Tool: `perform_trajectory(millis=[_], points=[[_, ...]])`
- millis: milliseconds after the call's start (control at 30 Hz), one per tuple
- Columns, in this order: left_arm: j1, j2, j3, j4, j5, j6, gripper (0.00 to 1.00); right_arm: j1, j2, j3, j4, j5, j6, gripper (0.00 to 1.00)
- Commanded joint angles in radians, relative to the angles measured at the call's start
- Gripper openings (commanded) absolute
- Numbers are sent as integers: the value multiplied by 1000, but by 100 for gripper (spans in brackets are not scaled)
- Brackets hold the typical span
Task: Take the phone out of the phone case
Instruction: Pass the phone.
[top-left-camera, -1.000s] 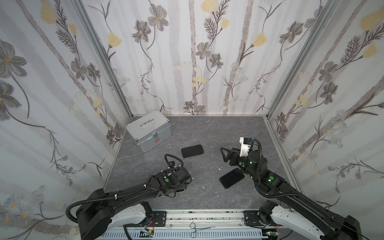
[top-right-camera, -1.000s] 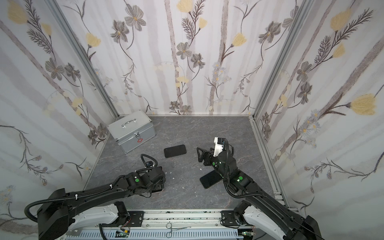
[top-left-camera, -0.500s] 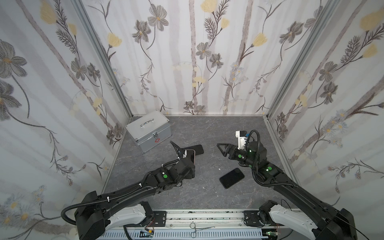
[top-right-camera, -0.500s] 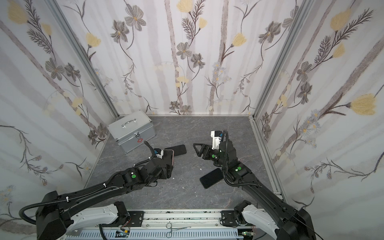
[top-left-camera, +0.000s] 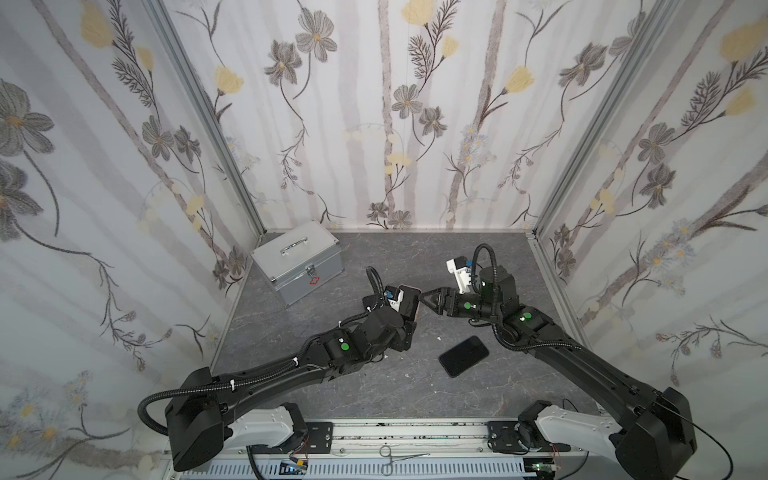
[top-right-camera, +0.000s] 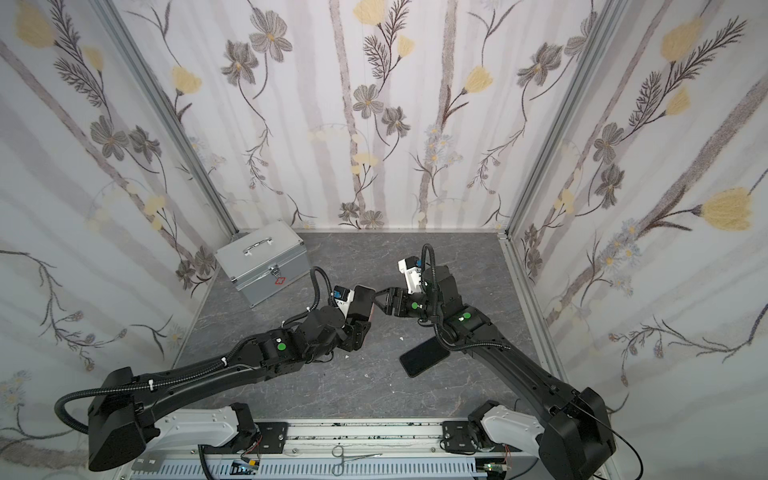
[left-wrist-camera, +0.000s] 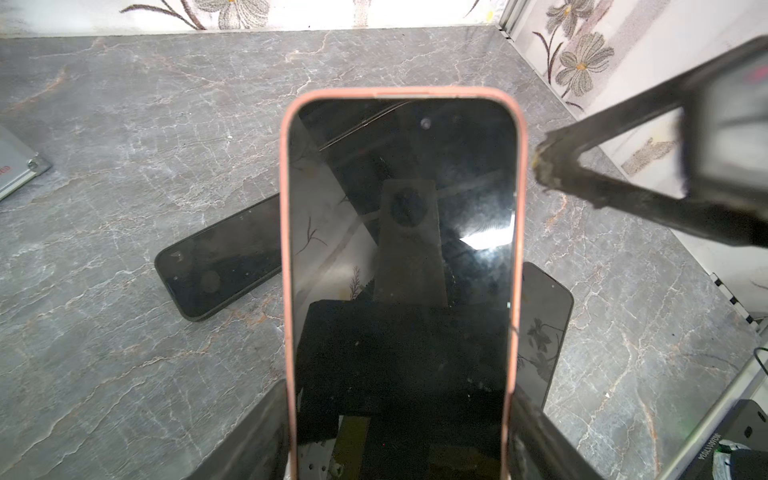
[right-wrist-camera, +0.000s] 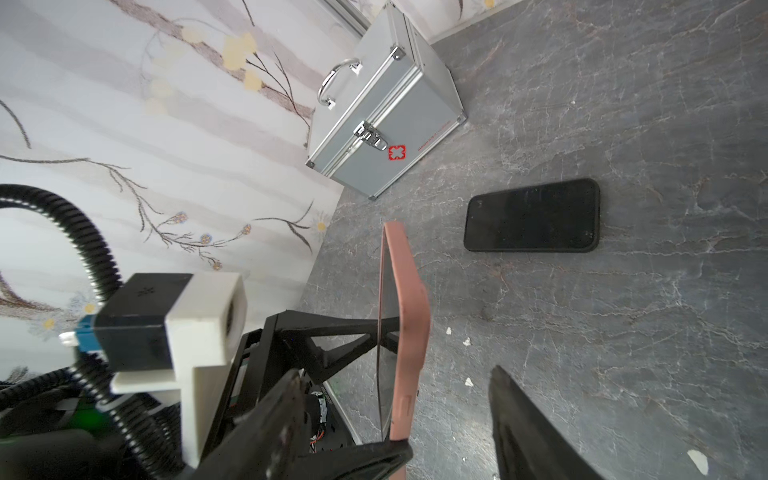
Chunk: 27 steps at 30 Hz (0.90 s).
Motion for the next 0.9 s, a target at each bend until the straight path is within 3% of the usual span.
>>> perform_trajectory(millis=[0, 867], points=[[-19, 2, 16, 75, -22, 20, 55, 7, 26, 23, -11, -10, -19, 68], [-59, 13, 14, 81, -39, 36, 55, 10, 101, 62, -11, -77, -15, 14]])
